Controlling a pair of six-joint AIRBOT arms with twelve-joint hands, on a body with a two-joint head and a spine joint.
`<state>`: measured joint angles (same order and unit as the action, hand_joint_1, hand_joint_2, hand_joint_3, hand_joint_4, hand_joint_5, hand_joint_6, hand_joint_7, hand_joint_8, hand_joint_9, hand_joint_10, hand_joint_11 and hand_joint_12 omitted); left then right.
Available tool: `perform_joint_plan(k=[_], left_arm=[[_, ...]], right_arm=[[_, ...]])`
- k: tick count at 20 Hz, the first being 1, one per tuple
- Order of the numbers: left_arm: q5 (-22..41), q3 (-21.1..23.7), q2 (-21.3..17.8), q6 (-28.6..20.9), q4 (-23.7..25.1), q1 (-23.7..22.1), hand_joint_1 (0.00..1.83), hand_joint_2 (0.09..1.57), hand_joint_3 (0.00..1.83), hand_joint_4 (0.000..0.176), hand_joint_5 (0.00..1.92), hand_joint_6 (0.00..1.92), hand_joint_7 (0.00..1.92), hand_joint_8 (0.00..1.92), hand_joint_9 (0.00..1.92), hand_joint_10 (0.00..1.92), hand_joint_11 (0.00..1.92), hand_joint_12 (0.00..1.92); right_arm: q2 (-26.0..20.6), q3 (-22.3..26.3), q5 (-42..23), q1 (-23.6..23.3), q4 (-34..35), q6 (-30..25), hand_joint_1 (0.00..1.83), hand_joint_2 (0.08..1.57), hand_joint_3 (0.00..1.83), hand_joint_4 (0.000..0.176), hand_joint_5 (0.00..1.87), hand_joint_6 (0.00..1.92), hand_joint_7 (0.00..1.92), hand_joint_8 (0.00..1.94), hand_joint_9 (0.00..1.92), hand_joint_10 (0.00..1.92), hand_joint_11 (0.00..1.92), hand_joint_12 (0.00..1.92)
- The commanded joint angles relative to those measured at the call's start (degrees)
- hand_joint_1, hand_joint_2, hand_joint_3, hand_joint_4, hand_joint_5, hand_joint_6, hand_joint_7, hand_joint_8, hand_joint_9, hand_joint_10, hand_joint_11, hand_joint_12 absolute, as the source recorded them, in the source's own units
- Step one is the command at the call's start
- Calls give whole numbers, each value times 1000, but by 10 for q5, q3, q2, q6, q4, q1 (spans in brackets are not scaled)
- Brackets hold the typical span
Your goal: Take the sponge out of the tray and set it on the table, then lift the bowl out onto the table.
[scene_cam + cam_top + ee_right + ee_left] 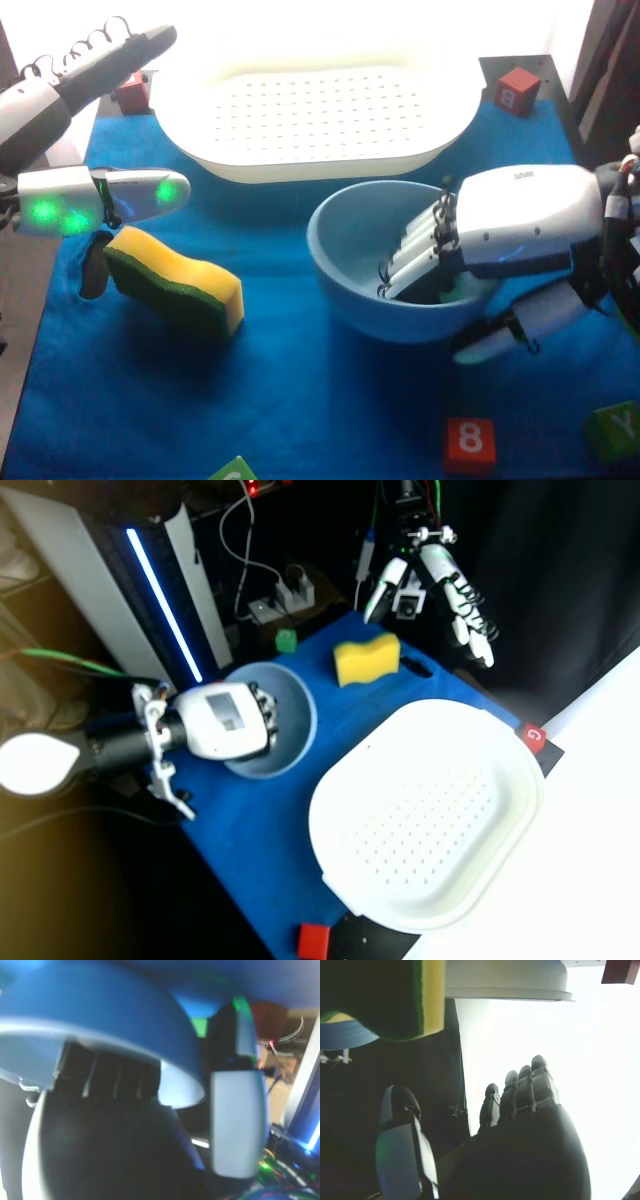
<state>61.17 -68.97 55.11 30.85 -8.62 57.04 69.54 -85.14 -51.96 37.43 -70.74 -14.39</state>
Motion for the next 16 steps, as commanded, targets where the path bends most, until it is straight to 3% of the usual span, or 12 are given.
perform_joint_plan(k=[1, 2, 3, 5, 6, 7, 8, 11, 12, 14, 15, 16], left_arm=[[73, 0, -1, -4, -10, -4, 576, 949, 0, 130, 46, 2, 51, 2, 29, 2, 56, 42], [74, 1, -1, -4, -10, -4, 575, 948, 0, 132, 47, 2, 52, 3, 29, 1, 55, 42], [74, 1, -1, -4, -10, -4, 575, 948, 0, 132, 47, 2, 53, 3, 29, 1, 55, 43], [74, 1, -1, -4, -10, -3, 585, 943, 0, 130, 51, 3, 53, 2, 25, 0, 56, 46], [76, 1, -1, -4, -11, -2, 584, 944, 0, 128, 49, 2, 59, 4, 28, 2, 49, 44], [77, 1, -1, -4, -12, -2, 583, 944, 0, 128, 49, 2, 61, 4, 29, 2, 47, 44], [78, 1, -1, -4, -13, 0, 577, 943, 0, 135, 43, 0, 44, 0, 15, 0, 33, 39], [83, 2, -2, -4, -16, 5, 561, 943, 0, 134, 31, 0, 28, 0, 0, 0, 24, 39], [84, 3, -2, -4, -17, 7, 560, 948, 1, 118, 30, 0, 28, 0, 3, 1, 32, 43], [89, 4, -3, -4, -18, 10, 524, 925, 0, 121, 32, 1, 30, 1, 17, 7, 78, 66], [95, 6, -4, -4, -18, 12, 519, 917, 0, 107, 41, 4, 36, 3, 26, 9, 86, 73], [104, 9, -5, -4, -18, 14, 539, 890, 0, 121, 52, 7, 24, 0, 21, 5, 67, 68]], right_arm=[[2, -1, -20, -4, 30, -3, 221, 1221, 0, 0, 372, 239, 353, 281, 303, 497, 19, 1005], [2, -1, -20, -4, 32, -3, 195, 1184, 0, 0, 352, 69, 347, 90, 338, 226, 3, 842], [1, -1, -20, -4, 39, -3, 191, 1175, 0, 0, 354, 19, 355, 28, 371, 113, 0, 779], [-5, 1, -22, -4, 69, -3, 217, 1078, 0, 3, 160, 7, 146, 7, 171, 10, 0, 273], [-11, 1, -29, -4, 91, -3, 231, 1037, 0, 62, 46, 1, 33, 1, 82, 1, 0, 306], [-17, 1, -36, -4, 115, -3, 234, 1028, 0, 74, 21, 0, 8, 0, 63, 0, 0, 315], [-22, 1, -47, -4, 138, 1, 226, 988, 0, 149, 3, 0, 1, 0, 12, 1, 0, 211], [-41, 3, -94, -1, 219, 31, 177, 1011, 0, 49, 0, 0, 0, 0, 0, 0, 0, 5], [-47, 6, -108, 3, 242, 40, 183, 1039, 11, 8, 0, 0, 0, 0, 0, 0, 0, 0], [-69, 17, -142, 16, 297, 65, 262, 1016, 0, 52, 0, 0, 0, 0, 0, 0, 0, 0], [-82, 24, -161, 27, 327, 82, 289, 1011, 0, 30, 0, 0, 0, 0, 0, 0, 0, 0], [-92, 32, -178, 38, 357, 94, 329, 1030, 0, 23, 0, 0, 0, 0, 0, 0, 0, 0]])
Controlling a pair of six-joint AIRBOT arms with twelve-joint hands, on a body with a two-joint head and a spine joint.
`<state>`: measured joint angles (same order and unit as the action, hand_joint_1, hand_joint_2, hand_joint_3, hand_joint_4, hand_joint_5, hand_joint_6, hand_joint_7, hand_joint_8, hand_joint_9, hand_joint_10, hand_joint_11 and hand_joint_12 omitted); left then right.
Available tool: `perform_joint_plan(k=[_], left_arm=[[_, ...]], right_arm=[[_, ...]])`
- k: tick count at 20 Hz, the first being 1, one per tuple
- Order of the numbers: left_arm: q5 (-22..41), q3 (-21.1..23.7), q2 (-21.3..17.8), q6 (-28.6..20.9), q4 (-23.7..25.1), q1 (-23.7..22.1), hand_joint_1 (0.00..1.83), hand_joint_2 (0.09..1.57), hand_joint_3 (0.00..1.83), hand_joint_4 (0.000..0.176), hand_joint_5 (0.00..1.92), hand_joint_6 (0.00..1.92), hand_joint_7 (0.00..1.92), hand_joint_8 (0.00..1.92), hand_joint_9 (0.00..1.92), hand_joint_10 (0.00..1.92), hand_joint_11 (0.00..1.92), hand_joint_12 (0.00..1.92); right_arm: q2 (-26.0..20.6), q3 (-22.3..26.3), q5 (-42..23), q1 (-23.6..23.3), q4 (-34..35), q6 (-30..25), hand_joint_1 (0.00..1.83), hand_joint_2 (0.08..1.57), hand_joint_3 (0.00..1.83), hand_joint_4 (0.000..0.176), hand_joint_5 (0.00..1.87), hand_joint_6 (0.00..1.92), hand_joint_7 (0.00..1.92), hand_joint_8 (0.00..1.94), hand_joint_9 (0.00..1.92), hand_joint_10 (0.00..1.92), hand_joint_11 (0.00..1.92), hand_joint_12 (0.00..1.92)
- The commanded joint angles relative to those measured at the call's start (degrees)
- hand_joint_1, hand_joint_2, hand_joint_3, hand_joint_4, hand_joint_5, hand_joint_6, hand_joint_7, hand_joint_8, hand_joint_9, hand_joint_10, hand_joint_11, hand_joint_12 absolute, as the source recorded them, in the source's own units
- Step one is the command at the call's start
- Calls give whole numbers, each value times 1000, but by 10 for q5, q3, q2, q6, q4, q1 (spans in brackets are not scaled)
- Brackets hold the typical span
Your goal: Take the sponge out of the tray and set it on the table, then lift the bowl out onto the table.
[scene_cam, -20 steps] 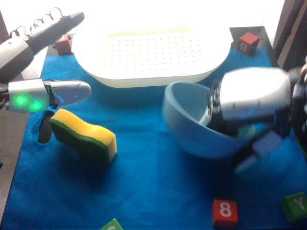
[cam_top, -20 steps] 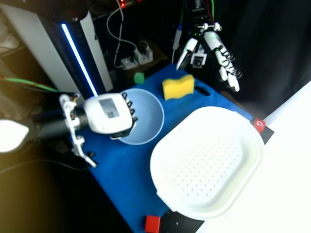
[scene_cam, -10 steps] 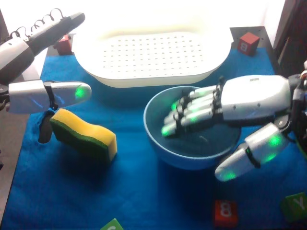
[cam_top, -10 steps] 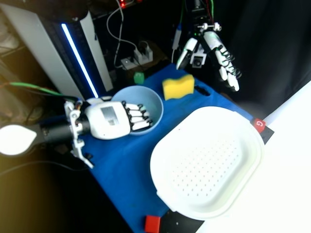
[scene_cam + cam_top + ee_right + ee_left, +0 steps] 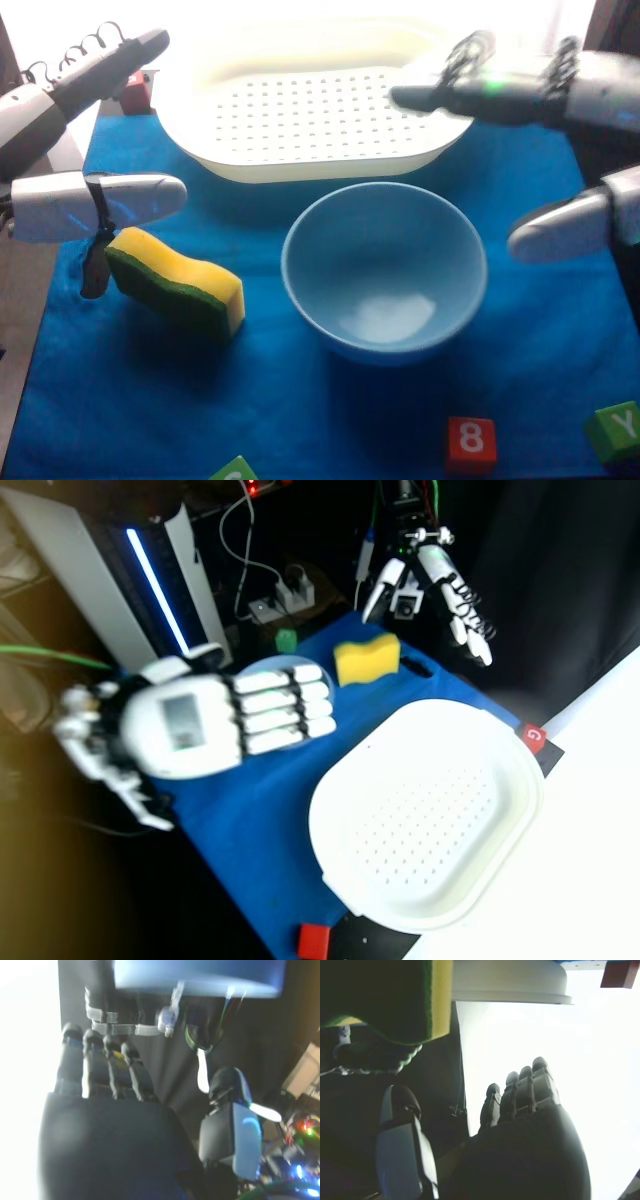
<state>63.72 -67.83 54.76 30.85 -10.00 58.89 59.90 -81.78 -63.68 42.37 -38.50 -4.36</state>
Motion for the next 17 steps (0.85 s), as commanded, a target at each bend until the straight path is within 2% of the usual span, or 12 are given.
perform_joint_plan(k=[1, 3, 4, 6, 7, 8, 9, 10, 12, 13, 15, 17], left_arm=[[89, 1, -3, -4, -6, -2, 530, 877, 0, 115, 55, 7, 15, 0, 22, 5, 70, 72], [109, 9, -7, -4, -6, 3, 591, 899, 0, 116, 58, 5, 15, 3, 17, 2, 65, 77], [122, 14, -9, -4, -6, 8, 598, 913, 0, 110, 38, 6, 21, 1, 20, 0, 12, 234], [153, 25, -11, -7, -10, 20, 608, 921, 0, 137, 29, 2, 28, 1, 58, 6, 0, 368], [169, 31, -13, -8, -16, 29, 592, 919, 0, 151, 32, 2, 24, 0, 59, 4, 0, 388], [185, 37, -15, -8, -22, 37, 549, 930, 4, 169, 33, 2, 22, 0, 46, 0, 0, 392], [202, 41, -16, -8, -30, 45, 517, 942, 4, 169, 33, 1, 17, 0, 46, 1, 0, 443], [219, 46, -15, -8, -39, 52, 462, 982, 8, 134, 11, 0, 3, 0, 32, 1, 0, 536], [238, 54, -15, -8, -49, 65, 447, 996, 4, 125, 4, 0, 0, 0, 28, 0, 0, 581], [246, 58, -15, -8, -54, 71, 379, 1006, 3, 151, 11, 1, 0, 0, 25, 0, 0, 619], [268, 65, -11, -10, -63, 83, 390, 1057, 3, 137, 23, 0, 0, 0, 18, 2, 0, 449], [291, 65, -5, -21, -67, 87, 370, 1084, 1, 90, 0, 0, 6, 1, 44, 5, 0, 504]], right_arm=[[-5, 4, -83, 3, 63, 7, 297, 1075, 16, 14, 0, 0, 0, 0, 0, 0, 0, 0], [-14, 11, -124, 35, 119, 16, 254, 1104, 18, 25, 0, 0, 8, 3, 3, 1, 14, 6], [-14, 10, -148, 57, 152, 16, 270, 1108, 15, 31, 1, 0, 17, 5, 8, 3, 9, 4], [-12, 11, -192, 105, 222, 17, 330, 1030, 0, 145, 94, 11, 73, 1, 46, 1, 8, 4], [-10, 12, -209, 125, 250, 17, 322, 1027, 0, 170, 91, 7, 64, 0, 36, 0, 1, 0], [-7, 13, -222, 140, 272, 17, 361, 1051, 3, 167, 96, 7, 53, 0, 26, 0, 0, 0], [-3, 14, -234, 154, 292, 17, 377, 1055, 4, 171, 94, 5, 51, 0, 24, 0, 0, 0], [0, 15, -244, 167, 312, 17, 376, 1029, 0, 175, 97, 5, 54, 2, 36, 5, 0, 0], [3, 15, -249, 180, 330, 18, 376, 1022, 0, 176, 98, 5, 55, 2, 38, 5, 0, 0], [5, 15, -249, 184, 337, 18, 377, 1004, 0, 173, 103, 6, 45, 0, 33, 3, 0, 0], [7, 16, -249, 191, 347, 18, 389, 1021, 0, 176, 122, 10, 52, 3, 25, 0, 0, 0], [8, 16, -256, 193, 353, 18, 491, 1015, 0, 176, 114, 3, 41, 0, 0, 0, 0, 0]])
